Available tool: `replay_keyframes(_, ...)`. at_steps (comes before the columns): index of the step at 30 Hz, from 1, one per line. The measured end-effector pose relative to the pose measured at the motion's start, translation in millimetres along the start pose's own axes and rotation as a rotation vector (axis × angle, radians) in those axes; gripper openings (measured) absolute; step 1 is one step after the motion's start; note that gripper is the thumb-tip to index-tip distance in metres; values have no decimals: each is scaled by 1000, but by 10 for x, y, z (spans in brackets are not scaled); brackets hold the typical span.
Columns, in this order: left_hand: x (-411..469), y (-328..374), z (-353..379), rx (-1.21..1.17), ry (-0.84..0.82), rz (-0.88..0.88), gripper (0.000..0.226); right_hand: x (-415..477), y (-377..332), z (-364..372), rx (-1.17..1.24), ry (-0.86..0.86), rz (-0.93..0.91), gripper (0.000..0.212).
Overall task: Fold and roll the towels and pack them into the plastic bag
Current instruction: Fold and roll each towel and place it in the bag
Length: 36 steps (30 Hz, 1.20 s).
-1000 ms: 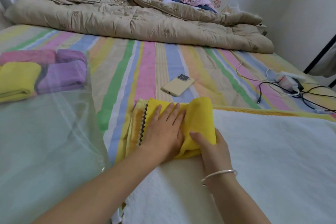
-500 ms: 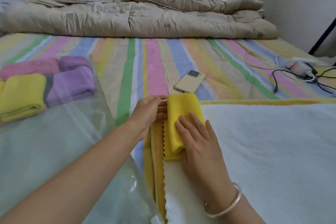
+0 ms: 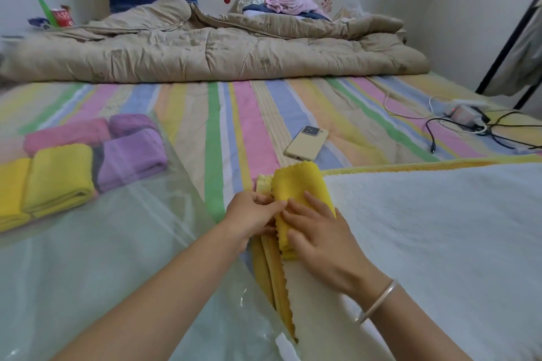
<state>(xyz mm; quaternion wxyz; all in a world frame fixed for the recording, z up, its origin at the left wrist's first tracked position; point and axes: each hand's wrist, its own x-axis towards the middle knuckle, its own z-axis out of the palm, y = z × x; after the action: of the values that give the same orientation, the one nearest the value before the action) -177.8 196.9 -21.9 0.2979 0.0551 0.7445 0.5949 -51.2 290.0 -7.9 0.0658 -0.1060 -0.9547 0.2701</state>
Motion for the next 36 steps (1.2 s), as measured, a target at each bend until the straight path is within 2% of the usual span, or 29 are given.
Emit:
replay_keyframes(2,-4,-27,27,44,35,9,23,57,33,-98,390,288,136,40)
replay_keyframes(3,-13,-32,34,55,45,8,26,109,100,-114,460,438,242,26)
replay_keyframes(4,-20,-34,38,53,50,8,28,155,126,-148,491,469,367,30)
replay_keyframes(6,-40,-33,37,53,48,11,31,247,196,-160,561,286,574,53)
replay_keyframes(8,-95,-31,30,29,38,7,38,314,202,-226,585,130,653,61)
replay_keyframes(11,-307,65,-91,-69,13,15,55,310,53,-377,784,40,627,55)
replay_keyframes(14,-746,221,-357,-95,-40,50,99,156,-193,-459,923,12,520,51)
replay_keyframes(15,-904,248,-456,-121,-100,46,100,96,-290,-466,1004,-26,464,48)
replay_keyframes(18,-1403,224,-759,-271,-228,-55,54,-101,-653,-358,1136,-236,283,41)
replay_keyframes(20,-1633,66,-989,-270,-170,-91,39,-186,-869,-135,1059,-295,243,50)
replay_keyframes(22,-1775,-153,-1218,-164,-63,-103,33,-271,-1053,171,806,-272,136,54)
replay_keyframes(26,-1994,-598,-1439,-71,106,-79,23,-479,-1392,775,189,-72,-234,17)
replay_keyframes(29,-2166,-754,-1484,-170,169,-48,26,-636,-1650,1002,6,-94,-271,44)
replay_keyframes(30,-2234,-738,-1516,-252,135,-55,33,-664,-1718,1018,9,-107,-244,45)
replay_keyframes(32,-2335,-726,-1635,-429,-43,-41,54,-710,-1817,980,90,-186,-173,49)
replay_keyframes(34,-2426,-710,-1749,-559,-220,5,69,-754,-1896,905,73,-285,-149,68)
replay_keyframes(36,-2481,-706,-1854,-603,-317,11,78,-782,-1935,880,59,-312,-135,82)
